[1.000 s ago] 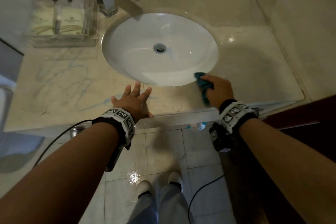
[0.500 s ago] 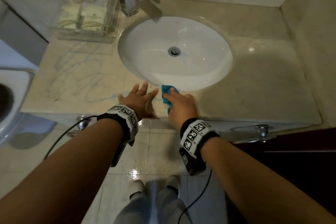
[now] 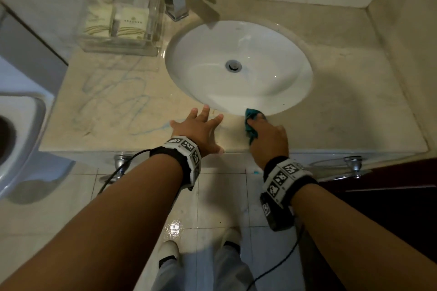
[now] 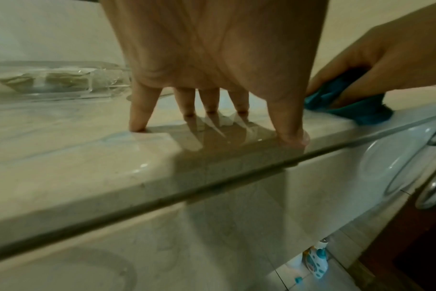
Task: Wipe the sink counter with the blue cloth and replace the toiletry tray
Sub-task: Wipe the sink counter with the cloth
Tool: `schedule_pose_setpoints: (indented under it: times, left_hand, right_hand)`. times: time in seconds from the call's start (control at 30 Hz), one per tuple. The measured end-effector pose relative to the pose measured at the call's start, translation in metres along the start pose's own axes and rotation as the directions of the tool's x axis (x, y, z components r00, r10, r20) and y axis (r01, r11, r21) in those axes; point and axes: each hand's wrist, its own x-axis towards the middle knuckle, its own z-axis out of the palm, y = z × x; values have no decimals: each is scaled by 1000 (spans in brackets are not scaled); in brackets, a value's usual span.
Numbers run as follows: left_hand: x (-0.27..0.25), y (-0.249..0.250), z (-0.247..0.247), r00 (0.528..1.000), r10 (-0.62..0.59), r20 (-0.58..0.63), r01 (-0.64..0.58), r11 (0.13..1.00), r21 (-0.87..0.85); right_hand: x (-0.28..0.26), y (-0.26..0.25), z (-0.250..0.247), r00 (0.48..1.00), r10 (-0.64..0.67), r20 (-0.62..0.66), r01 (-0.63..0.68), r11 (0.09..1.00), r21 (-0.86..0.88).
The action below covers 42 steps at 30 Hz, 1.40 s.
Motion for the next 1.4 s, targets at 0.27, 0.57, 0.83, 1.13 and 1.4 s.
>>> schedule_pose_setpoints:
  times: [0.27, 0.57, 0.83, 1.13, 1.4]
  left_hand:
    - [-23, -69, 4, 992, -22, -128, 33, 996, 86]
    - [-29, -80, 4, 996, -85, -39, 80, 990, -120]
    - [-25, -83, 3, 996, -82, -20, 79, 992, -93]
    - [-18, -82, 11, 994, -97, -48, 91, 990, -108]
    - [-20, -80, 10, 992, -112, -53, 106, 989, -104]
  right_hand:
    - [-7, -3, 9, 995, -82, 63, 80, 996, 35]
    - [-2, -36, 26, 987, 153, -57, -148, 986, 74]
    - [-9, -71, 32, 990, -121, 73, 124, 992, -34]
    - [-5, -61, 32, 981, 191, -19, -190, 981, 24]
    - [-24, -98, 46, 969, -217, 119, 223, 974, -37]
